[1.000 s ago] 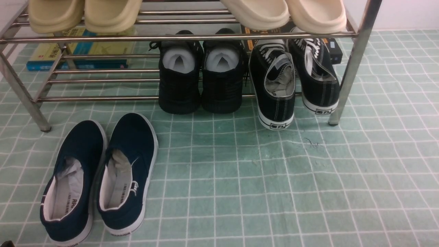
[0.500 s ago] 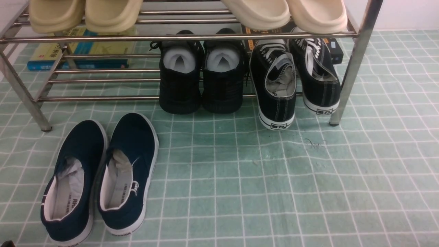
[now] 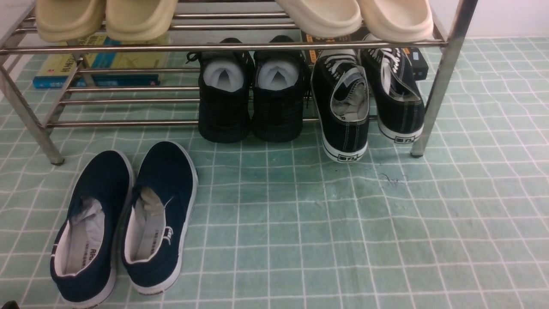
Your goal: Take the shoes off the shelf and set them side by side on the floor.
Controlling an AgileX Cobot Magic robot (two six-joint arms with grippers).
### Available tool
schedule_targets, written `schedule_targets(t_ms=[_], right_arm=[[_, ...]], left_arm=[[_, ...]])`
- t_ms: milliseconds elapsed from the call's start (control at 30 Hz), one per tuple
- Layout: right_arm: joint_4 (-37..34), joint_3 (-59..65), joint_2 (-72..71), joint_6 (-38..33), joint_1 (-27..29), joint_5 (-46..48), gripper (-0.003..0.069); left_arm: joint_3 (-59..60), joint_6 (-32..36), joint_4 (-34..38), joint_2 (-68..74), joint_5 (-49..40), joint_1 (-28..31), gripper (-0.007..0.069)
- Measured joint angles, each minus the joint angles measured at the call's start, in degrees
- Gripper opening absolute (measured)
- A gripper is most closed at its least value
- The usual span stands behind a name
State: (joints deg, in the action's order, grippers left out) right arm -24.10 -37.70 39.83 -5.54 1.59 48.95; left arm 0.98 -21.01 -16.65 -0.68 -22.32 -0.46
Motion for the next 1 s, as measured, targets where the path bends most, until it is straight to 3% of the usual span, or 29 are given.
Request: schedule_targets(t_ms=[133, 167, 267, 400, 567, 600, 733, 900, 1000], right_arm=[[-5.43, -4.91, 11.16, -9.89, 0.0, 8.32, -0.0008], [-11.36, -6.63, 15.13, -16.68, -0.15, 11.48, -0.0005], [-22.15, -10.53, 20.69, -26.21, -2.66, 15.52, -0.0002], [-24.8, -16.8, 27.42, -28.88, -9.45, 15.8, -0.0001], [-11.95, -29.22, 37.38, -15.98, -20.67, 14.23, 0.0], [-11.21, -29.22, 37.84, -15.29, -20.67, 14.23, 0.0], [4.64, -42.4, 48.0, -0.99, -28.22, 13.98, 0.0014], [15.88, -56.25, 58.34, 10.86, -32.2, 13.6, 0.0077], [18.37, -62.12, 63.73, 14.13, -32.8, 13.46, 0.0132]], left_arm=[[0.0, 0.0, 0.0, 0.0, 0.0, 0.0, 0.0218], [0.0, 0.0, -0.04, 0.0, 0.0, 0.0, 0.0218], [0.0, 0.0, -0.04, 0.0, 0.0, 0.0, 0.0218], [0.0, 0.0, -0.04, 0.0, 0.0, 0.0, 0.0218], [0.0, 0.0, -0.04, 0.0, 0.0, 0.0, 0.0218], [0.0, 0.0, -0.04, 0.0, 0.0, 0.0, 0.0218], [0.0, 0.0, -0.04, 0.0, 0.0, 0.0, 0.0223], [0.0, 0.0, -0.06, 0.0, 0.0, 0.0, 0.0231], [0.0, 0.0, -0.06, 0.0, 0.0, 0.0, 0.0232]])
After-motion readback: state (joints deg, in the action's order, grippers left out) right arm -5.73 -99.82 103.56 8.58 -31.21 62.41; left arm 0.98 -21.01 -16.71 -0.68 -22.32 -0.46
